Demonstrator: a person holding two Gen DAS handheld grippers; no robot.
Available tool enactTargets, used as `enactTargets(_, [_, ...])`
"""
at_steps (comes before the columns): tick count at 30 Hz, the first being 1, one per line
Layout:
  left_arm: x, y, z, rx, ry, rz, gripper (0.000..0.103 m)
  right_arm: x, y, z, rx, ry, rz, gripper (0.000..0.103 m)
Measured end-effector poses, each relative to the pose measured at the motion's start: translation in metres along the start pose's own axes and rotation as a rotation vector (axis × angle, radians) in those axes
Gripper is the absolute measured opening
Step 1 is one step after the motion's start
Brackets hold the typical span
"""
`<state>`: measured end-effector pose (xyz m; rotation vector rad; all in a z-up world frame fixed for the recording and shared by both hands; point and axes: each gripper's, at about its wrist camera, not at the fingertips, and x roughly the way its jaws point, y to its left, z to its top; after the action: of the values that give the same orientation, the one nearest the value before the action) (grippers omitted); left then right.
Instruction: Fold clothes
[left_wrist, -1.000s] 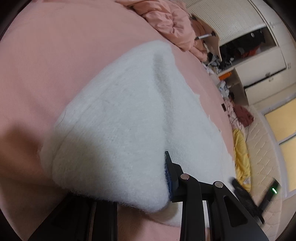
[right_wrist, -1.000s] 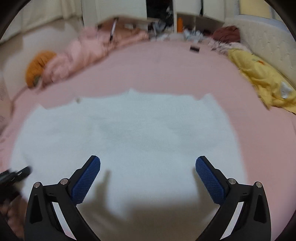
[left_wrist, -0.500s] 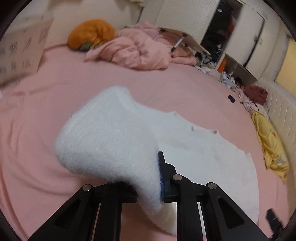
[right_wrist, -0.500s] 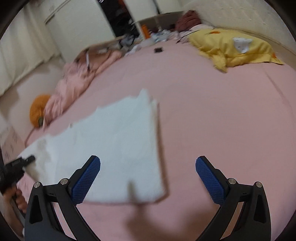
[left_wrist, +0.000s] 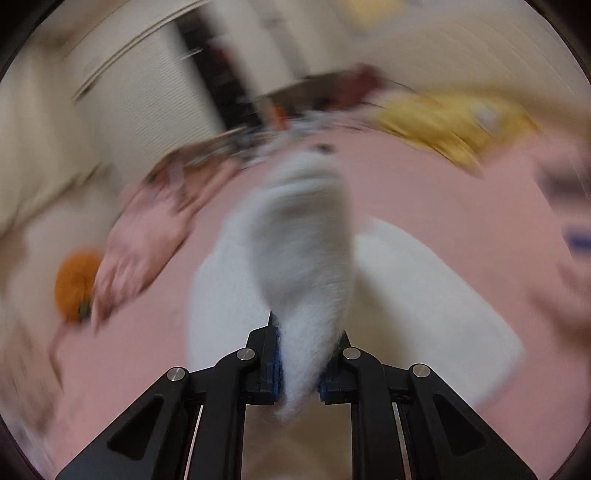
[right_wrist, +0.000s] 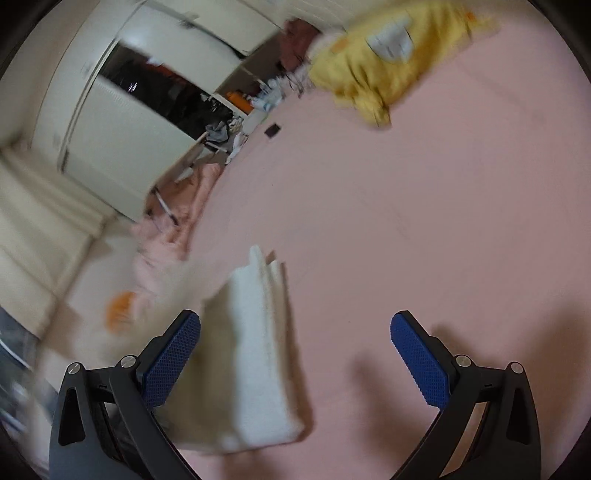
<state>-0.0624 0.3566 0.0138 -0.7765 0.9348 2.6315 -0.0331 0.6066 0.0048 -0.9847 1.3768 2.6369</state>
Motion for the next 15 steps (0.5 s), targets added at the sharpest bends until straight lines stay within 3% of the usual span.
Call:
enactTargets(1, [0.003,-0.027,-0.006,0.110,0.013,-0.009,0.015,0.004,-0.007,0.003,0.049,0.031,0.042,0.103])
enactTargets(4, [0.014,-0.077,-0.037,0.362,0.032,0.075,0.015,0.031,-0.024,0.000,0.224,0.186,0.238,0.103])
enactTargets(8, [0.008,-0.061,-0.036,0.371,0.013,0.074,0.015,0.072,-0.020,-0.008,0.405,0.412,0.511,0.103])
enactTargets(11, [-0.003,-0.055,-0.036,0.412,-0.034,0.079,0.014,0.093,0.009,-0.008,0.345,0.516,0.536,0.103])
enactTargets(15, [-0.012,-0.049,-0.035,0.406,-0.052,0.074,0.014,0.121,0.042,0.008,0.133,0.535,0.300,0.103])
